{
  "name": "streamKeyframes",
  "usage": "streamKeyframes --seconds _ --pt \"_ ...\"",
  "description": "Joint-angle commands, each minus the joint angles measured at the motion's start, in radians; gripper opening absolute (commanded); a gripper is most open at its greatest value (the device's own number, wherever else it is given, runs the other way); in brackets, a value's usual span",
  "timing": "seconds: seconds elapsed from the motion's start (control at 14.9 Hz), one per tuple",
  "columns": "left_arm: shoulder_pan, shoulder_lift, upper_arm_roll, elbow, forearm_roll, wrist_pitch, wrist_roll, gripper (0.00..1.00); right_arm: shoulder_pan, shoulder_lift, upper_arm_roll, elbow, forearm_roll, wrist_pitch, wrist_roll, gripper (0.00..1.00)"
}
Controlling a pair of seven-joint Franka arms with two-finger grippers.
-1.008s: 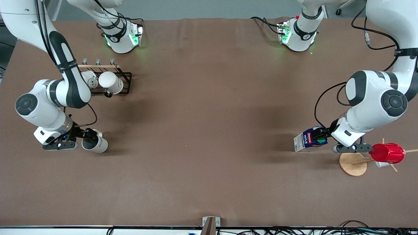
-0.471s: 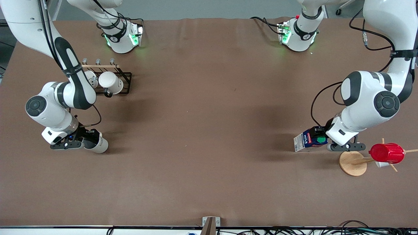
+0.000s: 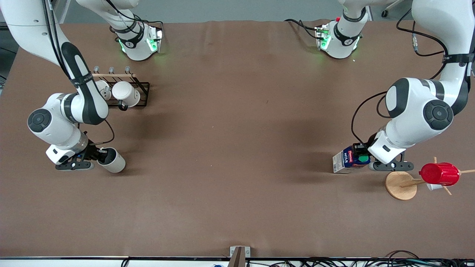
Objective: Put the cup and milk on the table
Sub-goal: 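Carry the mug and the carton toward the table center with both grippers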
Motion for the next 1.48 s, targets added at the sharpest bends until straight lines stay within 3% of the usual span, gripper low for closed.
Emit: streamKeyframes --seconds 0.0,0.13,0.27,0.47,0.61,0.81,1.08,1.41 --pt "-0.001 -0.039 -0.013 0.001 0.013 -0.006 -0.006 0.41 -0.002 -0.011 0.009 0.010 0.014 -0.014 0.099 0.00" --pt "-0.001 -0.049 -0.022 0.014 0.013 -0.006 -0.007 0.41 0.011 -0.024 0.029 0.048 0.015 -0.132 0.236 0.00" --pt "-0.001 -0.058 -0.024 0.021 0.013 -0.016 -0.006 0.41 0.022 -0.058 0.097 0.087 0.015 -0.252 0.427 0.00" --pt "-0.001 -0.066 -0.024 0.058 0.013 -0.105 -0.007 0.41 0.034 -0.058 0.268 0.163 0.014 -0.342 0.735 0.00" --pt "-0.001 -0.073 -0.028 0.078 0.013 -0.141 -0.007 0.41 0.069 -0.048 0.345 0.229 0.008 -0.373 0.897 0.00" --pt "-0.002 -0.072 -0.030 0.087 0.013 -0.142 -0.007 0.41 0.146 0.026 0.400 0.314 0.012 -0.372 1.075 0.00" --pt "-0.001 -0.078 -0.030 0.109 0.015 -0.187 -0.007 0.41 0.313 0.158 0.407 0.452 -0.014 -0.366 1.290 0.00" --pt "-0.001 -0.099 -0.032 0.116 0.015 -0.230 -0.006 0.41 0.441 0.299 0.407 0.573 -0.190 -0.361 1.570 0.00"
